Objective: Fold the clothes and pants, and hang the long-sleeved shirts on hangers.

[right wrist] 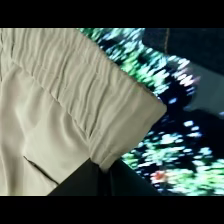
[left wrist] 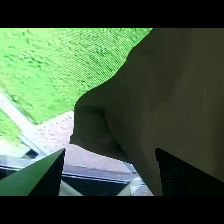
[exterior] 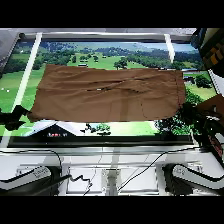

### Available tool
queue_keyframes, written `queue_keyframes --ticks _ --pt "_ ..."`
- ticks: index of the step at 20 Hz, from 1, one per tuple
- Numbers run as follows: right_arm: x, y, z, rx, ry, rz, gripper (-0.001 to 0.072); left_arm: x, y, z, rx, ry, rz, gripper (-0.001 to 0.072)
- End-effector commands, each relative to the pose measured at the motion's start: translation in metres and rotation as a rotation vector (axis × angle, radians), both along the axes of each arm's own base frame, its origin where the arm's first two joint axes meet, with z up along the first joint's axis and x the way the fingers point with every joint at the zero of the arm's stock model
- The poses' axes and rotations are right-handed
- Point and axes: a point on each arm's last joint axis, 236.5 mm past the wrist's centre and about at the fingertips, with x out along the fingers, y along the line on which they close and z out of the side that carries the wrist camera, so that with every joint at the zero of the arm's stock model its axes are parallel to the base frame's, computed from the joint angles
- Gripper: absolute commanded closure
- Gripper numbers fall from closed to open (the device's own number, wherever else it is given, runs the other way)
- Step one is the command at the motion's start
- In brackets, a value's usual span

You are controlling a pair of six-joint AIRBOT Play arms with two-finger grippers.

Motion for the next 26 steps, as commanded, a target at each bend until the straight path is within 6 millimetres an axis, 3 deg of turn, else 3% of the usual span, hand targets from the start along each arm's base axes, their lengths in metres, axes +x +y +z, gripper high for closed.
queue_keyframes --ticks 1,5,6,8,9,10,12,13,16,18,20,23,26 --pt "0.0 0.005 0.001 0.015 -0.002 0.012 0.068 -0.006 -0.006 -0.022 -0.019 0.004 0.064 0.0066" --pt "0.0 0.007 0.001 0.022 -0.001 0.02 0.0681 0.009 -0.006 -0.031 -0.058 -0.085 0.211 0.0067" --pt "0.0 0.007 0.001 0.022 -0.001 0.019 0.068 0.013 -0.006 -0.034 -0.058 -0.096 0.231 0.0109" --pt "0.0 0.008 0.001 0.026 -0.001 0.023 0.068 0.02 -0.011 -0.04 -0.043 -0.097 0.216 0.0379" --pt "0.0 0.009 0.002 0.025 -0.002 0.026 0.068 0.025 -0.01 -0.039 -0.023 -0.109 0.212 0.0591" --pt "0.0 0.01 0.004 0.025 -0.007 0.032 0.068 0.031 -0.007 -0.034 0.0 -0.128 0.209 0.0692" --pt "0.003 0.013 0.018 -0.001 -0.026 0.081 0.0681 0.045 0.002 -0.013 0.041 -0.181 0.182 0.0693" --pt "0.004 0.015 0.028 -0.042 -0.03 0.141 0.0681 0.055 0.008 0.008 0.083 -0.225 0.142 0.0693" --pt "-0.003 0.028 0.072 -0.173 -0.017 0.382 0.0682 0.081 0.023 0.089 0.224 -0.385 0.049 0.0693" --pt "-0.022 0.033 0.099 -0.226 0.052 0.493 0.0682 0.085 0.03 0.142 0.334 -0.466 0.011 0.0694" --pt "-0.046 0.021 0.122 -0.317 0.156 0.544 0.0682 0.078 0.032 0.178 0.423 -0.512 -0.009 0.0694" --pt "-0.07 -0.006 0.164 -0.476 0.241 0.524 0.0681 0.066 0.035 0.201 0.526 -0.521 -0.038 0.0695" --pt "-0.052 -0.008 0.188 -0.49 0.153 0.444 0.0682 0.075 0.041 0.201 0.549 -0.541 -0.02 0.0695"
